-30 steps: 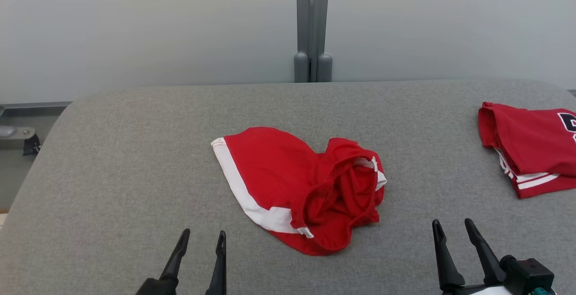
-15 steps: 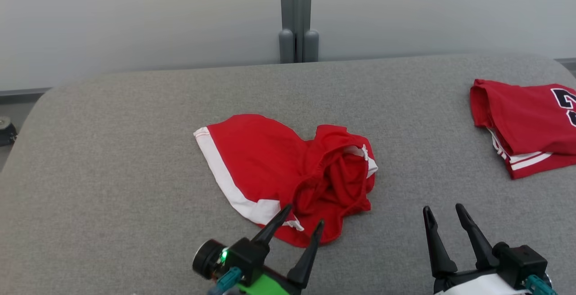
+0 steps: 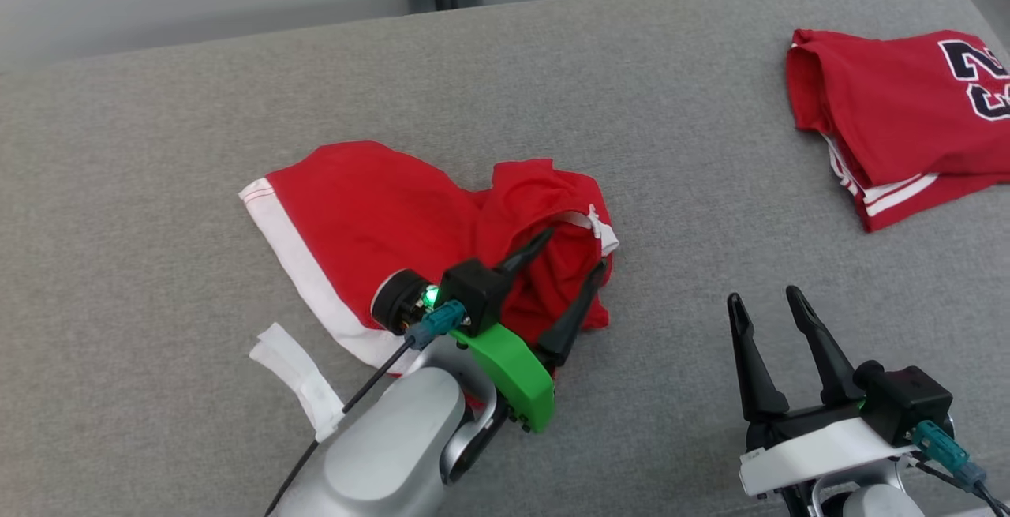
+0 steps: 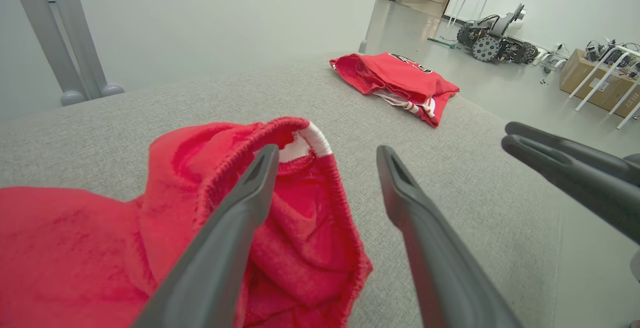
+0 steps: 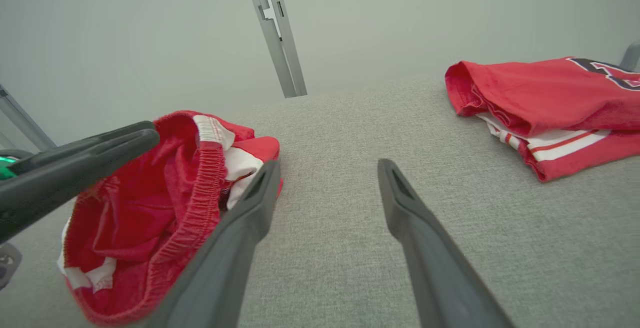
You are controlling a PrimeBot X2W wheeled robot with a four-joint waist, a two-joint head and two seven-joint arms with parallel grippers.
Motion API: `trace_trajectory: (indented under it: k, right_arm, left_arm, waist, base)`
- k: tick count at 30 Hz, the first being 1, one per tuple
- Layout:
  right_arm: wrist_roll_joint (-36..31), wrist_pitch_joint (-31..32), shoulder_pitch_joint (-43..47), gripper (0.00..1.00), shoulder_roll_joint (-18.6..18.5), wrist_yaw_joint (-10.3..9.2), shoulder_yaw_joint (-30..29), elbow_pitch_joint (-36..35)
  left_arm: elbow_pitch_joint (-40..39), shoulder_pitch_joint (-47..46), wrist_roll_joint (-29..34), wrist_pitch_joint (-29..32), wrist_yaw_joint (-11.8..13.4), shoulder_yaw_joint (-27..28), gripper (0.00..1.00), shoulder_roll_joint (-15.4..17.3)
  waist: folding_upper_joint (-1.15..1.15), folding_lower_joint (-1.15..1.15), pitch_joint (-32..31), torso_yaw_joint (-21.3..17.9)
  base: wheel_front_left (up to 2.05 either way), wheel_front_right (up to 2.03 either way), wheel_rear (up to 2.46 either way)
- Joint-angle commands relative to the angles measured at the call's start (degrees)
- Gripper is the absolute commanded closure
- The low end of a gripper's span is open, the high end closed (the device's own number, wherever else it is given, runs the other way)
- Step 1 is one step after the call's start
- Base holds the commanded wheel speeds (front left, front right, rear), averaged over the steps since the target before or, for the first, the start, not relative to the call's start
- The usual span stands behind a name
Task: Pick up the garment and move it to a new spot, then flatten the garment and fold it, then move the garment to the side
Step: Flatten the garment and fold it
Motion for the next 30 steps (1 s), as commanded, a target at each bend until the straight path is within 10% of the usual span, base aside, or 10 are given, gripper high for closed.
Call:
trace_trajectory:
  k: [1, 14, 15, 17, 19, 30]
  right_arm:
    - [0.3, 0.0, -0.8, 0.00, 0.2, -0.04, 0.0, 0.1]
    - [0.3, 0.0, -2.3, 0.00, 0.7, -0.04, 0.3, -0.2]
    - [0.4, 0.0, -2.3, 0.00, 0.7, -0.04, 0.3, -0.2]
    - [0.5, 0.0, -2.2, 0.00, 0.7, -0.04, 0.1, -0.2]
    - [0.4, 0.0, -2.1, 0.00, 0.8, -0.04, -0.1, -0.2]
    - [0.7, 0.0, -2.0, 0.00, 1.0, -0.04, -0.4, 0.1]
  left_arm:
    - [1.1, -1.8, -0.6, -0.3, 0.9, -0.5, 0.00, 0.3]
    - [7.0, -7.8, -7.0, -0.6, 5.2, -3.5, 0.00, 0.3]
    - [7.2, -8.1, -7.4, -0.6, 5.5, -3.5, 0.05, 0.3]
    - [7.2, -8.6, -7.6, -0.8, 6.0, -3.4, 0.66, 0.3]
    - [7.3, -8.6, -7.8, -0.9, 6.1, -3.6, 1.00, 0.3]
    - [5.1, -11.2, -10.7, 2.8, 2.3, -5.0, 1.00, 0.2]
  waist:
    - [0.00, 0.00, 2.9, -3.3]
    - [0.00, 0.00, 3.6, -6.1]
    - [0.00, 0.00, 3.7, -6.2]
    - [0.00, 0.00, 3.7, -6.3]
    - [0.00, 0.00, 3.7, -6.3]
    - [0.00, 0.00, 0.8, -6.7]
  base:
    - [0.00, 0.00, 0.00]
    - [0.00, 0.00, 0.00]
    - [0.00, 0.00, 0.00]
    - [0.00, 0.00, 0.00]
    - [0.00, 0.00, 0.00]
    - [0.00, 0.00, 0.00]
